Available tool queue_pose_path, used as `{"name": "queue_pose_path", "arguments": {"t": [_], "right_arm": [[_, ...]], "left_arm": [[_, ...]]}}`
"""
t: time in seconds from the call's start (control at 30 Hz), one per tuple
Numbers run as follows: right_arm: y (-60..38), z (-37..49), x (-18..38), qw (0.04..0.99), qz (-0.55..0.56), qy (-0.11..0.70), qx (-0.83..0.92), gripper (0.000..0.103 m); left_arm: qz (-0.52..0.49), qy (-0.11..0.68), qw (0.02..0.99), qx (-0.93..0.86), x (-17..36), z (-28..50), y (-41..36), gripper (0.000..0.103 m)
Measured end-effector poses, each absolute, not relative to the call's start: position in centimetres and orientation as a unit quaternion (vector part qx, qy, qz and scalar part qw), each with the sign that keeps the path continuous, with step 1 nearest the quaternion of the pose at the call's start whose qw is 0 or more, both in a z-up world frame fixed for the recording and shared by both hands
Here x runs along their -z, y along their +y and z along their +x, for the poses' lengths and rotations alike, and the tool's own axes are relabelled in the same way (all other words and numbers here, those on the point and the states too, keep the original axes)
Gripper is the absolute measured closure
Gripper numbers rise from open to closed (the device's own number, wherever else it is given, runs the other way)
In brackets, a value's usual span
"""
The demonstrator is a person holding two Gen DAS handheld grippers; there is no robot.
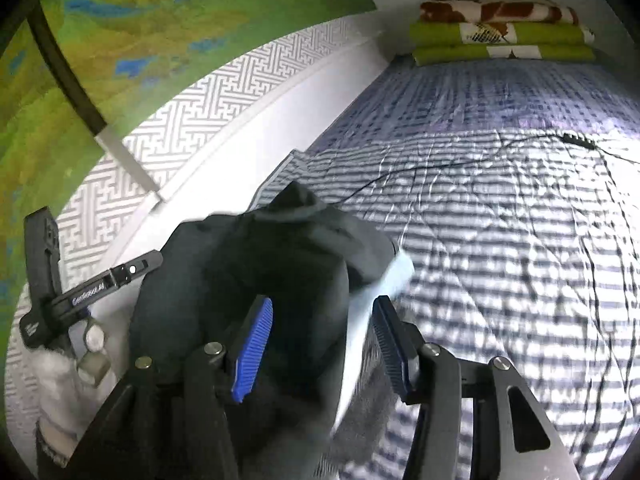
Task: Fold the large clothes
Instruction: 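Lower the pants onto the stack and open both grippers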
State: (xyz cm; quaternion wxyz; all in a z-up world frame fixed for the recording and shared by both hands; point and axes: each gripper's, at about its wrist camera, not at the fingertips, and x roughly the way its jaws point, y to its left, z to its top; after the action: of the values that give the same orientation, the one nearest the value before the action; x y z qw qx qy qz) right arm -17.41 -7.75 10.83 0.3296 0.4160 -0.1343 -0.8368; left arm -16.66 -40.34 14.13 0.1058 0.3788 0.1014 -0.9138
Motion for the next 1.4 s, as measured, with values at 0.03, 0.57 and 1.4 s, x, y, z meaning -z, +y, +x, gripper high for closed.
{"name": "queue_pose_path", "arguments": {"t": [0.03,0.57,1.4], "right_arm": [[-7.3,-16.4,-11.0,0.334,0.413,-0.133,0.837,0.055],[-16.5,-17.8,-11.1,0.294,0.347,0.009,0.89,0.055],[-6.9,1.3,-7.4,0.335,0.437,0.087,0.83,0.055]], "left_arm": [[0.376,0.094,0.101,0.916,-14.2,-16.2,-40.6,0.061],[0.398,0.105,0.116,0.904,-9.7,-21.7,-39.8,0.06],[0.468,0.076,0.117,0.872,-7.5,-2.2,-26.1,0.053]]}}
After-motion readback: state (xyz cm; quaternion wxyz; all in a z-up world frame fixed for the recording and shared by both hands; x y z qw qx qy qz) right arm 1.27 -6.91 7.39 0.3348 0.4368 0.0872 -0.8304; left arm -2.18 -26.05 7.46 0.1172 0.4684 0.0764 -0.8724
